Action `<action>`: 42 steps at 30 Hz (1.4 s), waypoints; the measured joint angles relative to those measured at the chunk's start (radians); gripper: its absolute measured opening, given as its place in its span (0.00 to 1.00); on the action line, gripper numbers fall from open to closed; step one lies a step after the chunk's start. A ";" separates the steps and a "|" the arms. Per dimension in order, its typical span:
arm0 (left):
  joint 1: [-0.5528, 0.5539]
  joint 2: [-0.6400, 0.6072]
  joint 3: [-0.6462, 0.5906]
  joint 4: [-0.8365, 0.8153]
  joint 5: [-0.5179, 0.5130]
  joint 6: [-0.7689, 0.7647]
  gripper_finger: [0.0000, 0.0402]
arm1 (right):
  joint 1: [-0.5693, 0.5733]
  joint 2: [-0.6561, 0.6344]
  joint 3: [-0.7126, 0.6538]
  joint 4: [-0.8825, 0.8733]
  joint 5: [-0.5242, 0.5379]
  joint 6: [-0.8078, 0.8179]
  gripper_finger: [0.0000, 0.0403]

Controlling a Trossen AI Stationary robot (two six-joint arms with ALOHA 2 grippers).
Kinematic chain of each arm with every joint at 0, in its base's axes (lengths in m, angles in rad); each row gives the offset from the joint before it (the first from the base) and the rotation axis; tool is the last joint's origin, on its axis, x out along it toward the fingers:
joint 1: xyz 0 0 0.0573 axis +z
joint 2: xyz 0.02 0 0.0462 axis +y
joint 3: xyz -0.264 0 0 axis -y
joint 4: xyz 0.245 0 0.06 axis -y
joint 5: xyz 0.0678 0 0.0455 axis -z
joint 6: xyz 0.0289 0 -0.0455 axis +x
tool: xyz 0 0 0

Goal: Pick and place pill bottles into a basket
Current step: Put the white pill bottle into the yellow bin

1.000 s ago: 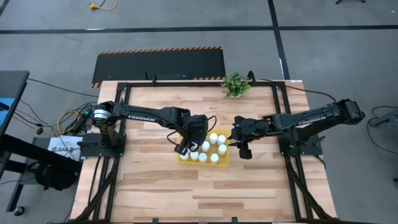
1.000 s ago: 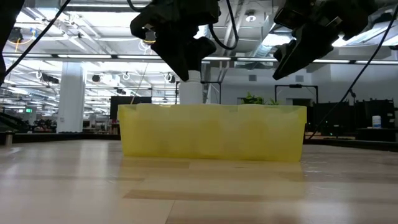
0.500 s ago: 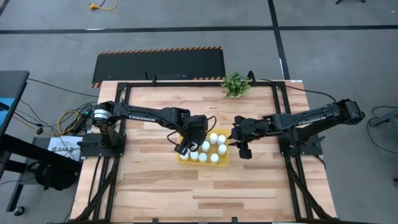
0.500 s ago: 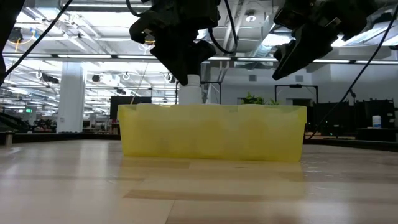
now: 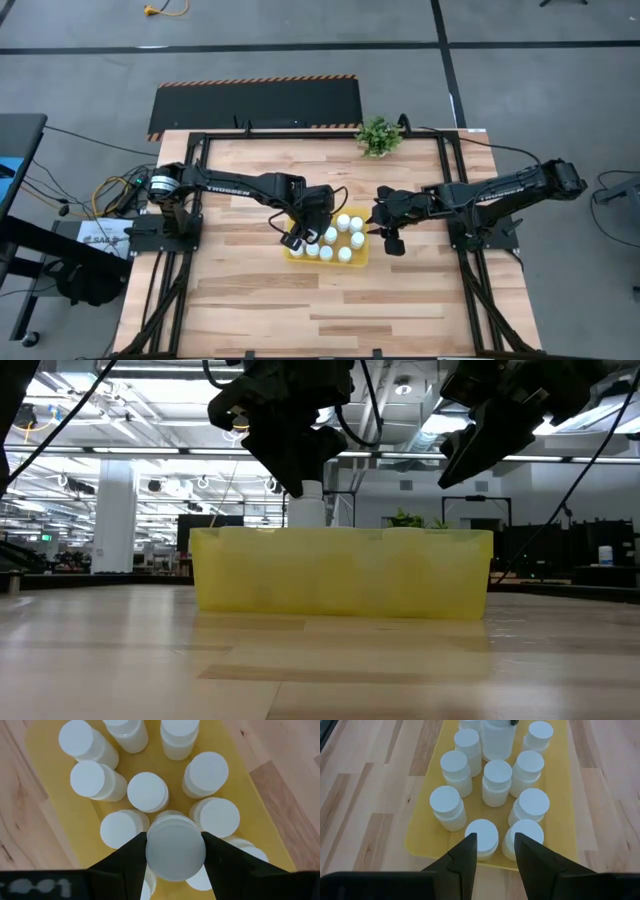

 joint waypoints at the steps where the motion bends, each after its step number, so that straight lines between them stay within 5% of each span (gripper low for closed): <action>1: 0.000 0.000 0.000 0.000 0.000 0.002 0.41 | 0.000 0.000 0.000 0.000 0.000 0.000 0.31; 42: 0.013 0.000 -0.034 0.040 0.031 0.030 0.41 | 0.000 0.000 0.000 -0.002 0.000 0.000 0.31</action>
